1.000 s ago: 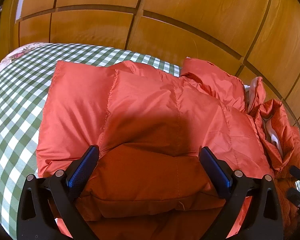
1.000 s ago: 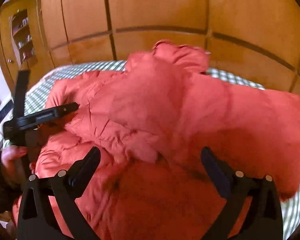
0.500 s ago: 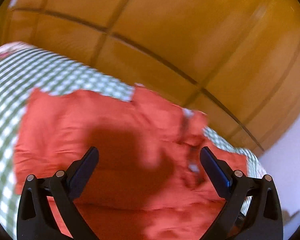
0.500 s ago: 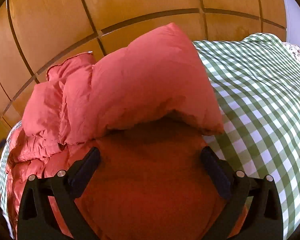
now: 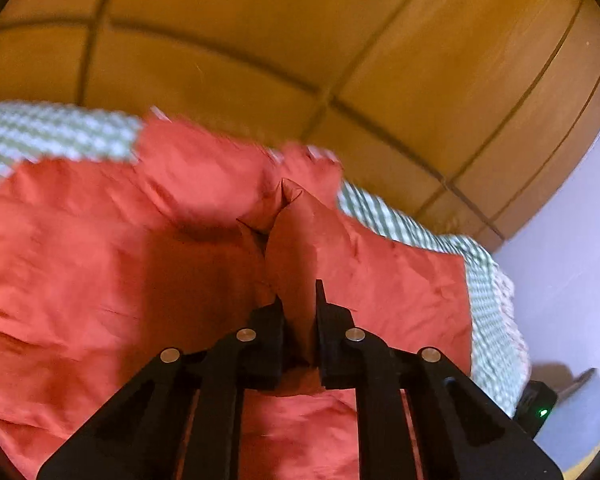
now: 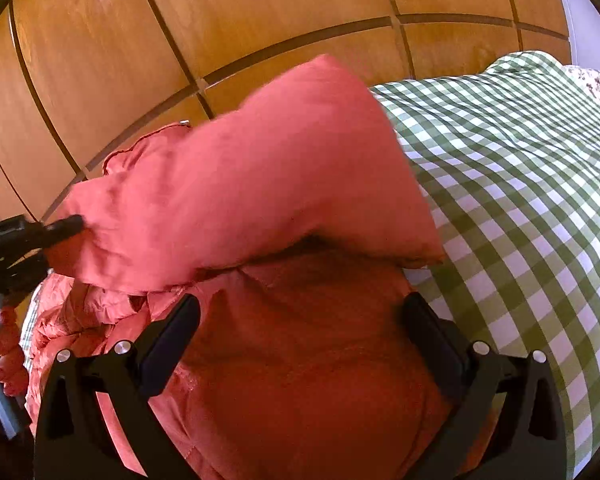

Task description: Fold small clothes

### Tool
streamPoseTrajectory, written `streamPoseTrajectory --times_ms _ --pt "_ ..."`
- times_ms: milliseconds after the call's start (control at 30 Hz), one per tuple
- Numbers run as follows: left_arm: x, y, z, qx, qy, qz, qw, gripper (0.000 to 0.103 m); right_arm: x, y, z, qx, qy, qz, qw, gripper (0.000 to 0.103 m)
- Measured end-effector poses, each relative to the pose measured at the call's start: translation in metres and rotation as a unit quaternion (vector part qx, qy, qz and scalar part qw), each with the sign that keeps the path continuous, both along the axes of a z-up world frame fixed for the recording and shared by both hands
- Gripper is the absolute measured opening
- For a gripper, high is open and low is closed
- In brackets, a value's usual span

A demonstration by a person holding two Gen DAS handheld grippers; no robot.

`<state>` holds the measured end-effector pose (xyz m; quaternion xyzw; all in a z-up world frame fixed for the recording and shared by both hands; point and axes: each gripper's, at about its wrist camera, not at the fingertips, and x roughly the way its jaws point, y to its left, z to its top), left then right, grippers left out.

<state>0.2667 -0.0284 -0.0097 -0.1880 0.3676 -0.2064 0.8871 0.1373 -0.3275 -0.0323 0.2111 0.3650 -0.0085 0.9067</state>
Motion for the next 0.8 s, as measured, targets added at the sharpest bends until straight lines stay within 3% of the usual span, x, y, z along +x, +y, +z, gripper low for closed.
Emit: streamPoseTrajectory --times_ms 167,333,433,500,633,700,800 --pt "-0.011 0.025 -0.037 0.023 0.027 0.007 0.9993 0.011 -0.001 0.0 0.002 0.002 0.001 -0.001 1.0 0.101" --pt "-0.019 0.042 -0.063 -0.031 0.018 0.011 0.9993 0.02 -0.033 -0.019 0.026 0.032 -0.023 -0.045 0.998 0.101" --pt "-0.023 0.042 -0.067 -0.028 0.009 0.012 0.9995 0.023 -0.038 -0.034 0.052 0.0 -0.056 -0.085 0.995 0.101" --pt "-0.022 0.038 -0.068 -0.017 0.007 0.012 0.9998 0.024 -0.016 -0.04 0.07 -0.044 -0.048 -0.108 0.992 0.101" --pt "-0.023 0.039 -0.07 -0.022 0.009 0.012 0.9996 0.024 0.044 -0.04 0.078 -0.078 -0.04 -0.099 0.991 0.101" --pt "-0.021 0.04 -0.071 -0.024 0.01 0.012 0.9996 0.024 0.078 -0.034 0.067 -0.102 -0.024 -0.091 0.99 0.101" --pt "-0.021 0.04 -0.074 -0.019 0.01 0.013 0.9997 0.024 0.122 -0.029 0.026 -0.155 0.041 -0.098 0.982 0.101"
